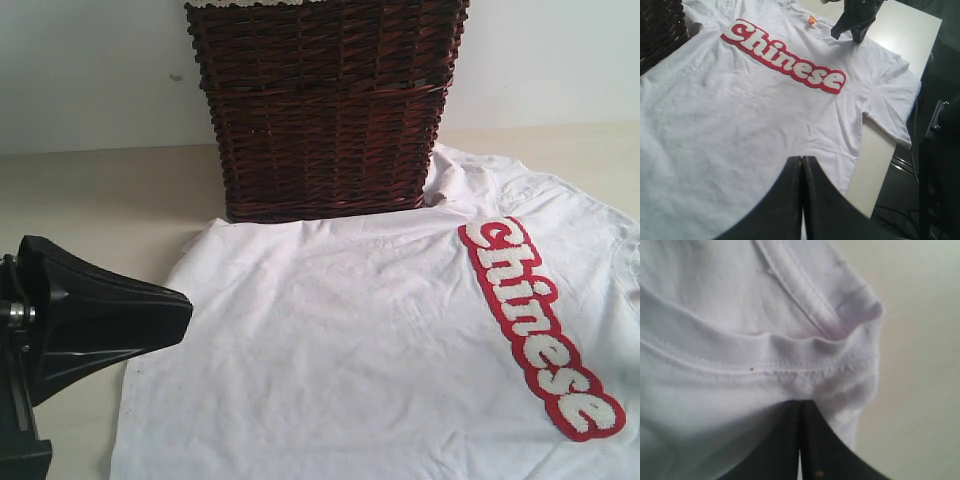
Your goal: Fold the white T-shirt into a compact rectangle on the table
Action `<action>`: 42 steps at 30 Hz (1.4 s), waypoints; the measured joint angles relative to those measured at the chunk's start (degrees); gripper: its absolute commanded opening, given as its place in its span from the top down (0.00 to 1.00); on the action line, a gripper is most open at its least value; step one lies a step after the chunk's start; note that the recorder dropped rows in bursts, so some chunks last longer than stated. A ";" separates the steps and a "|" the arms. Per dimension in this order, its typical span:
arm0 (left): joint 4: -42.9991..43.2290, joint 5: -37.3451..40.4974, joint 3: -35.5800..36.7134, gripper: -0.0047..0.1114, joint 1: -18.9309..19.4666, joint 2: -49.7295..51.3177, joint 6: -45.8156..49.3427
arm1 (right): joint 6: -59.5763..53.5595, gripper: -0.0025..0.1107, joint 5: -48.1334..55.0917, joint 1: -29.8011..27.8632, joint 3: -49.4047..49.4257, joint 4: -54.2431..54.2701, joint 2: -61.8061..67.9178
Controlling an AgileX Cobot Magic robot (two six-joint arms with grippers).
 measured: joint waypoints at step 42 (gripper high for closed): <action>36.99 -11.32 -29.54 0.71 30.75 55.36 -43.80 | -42.83 0.88 -6.62 0.00 -8.36 56.14 -17.88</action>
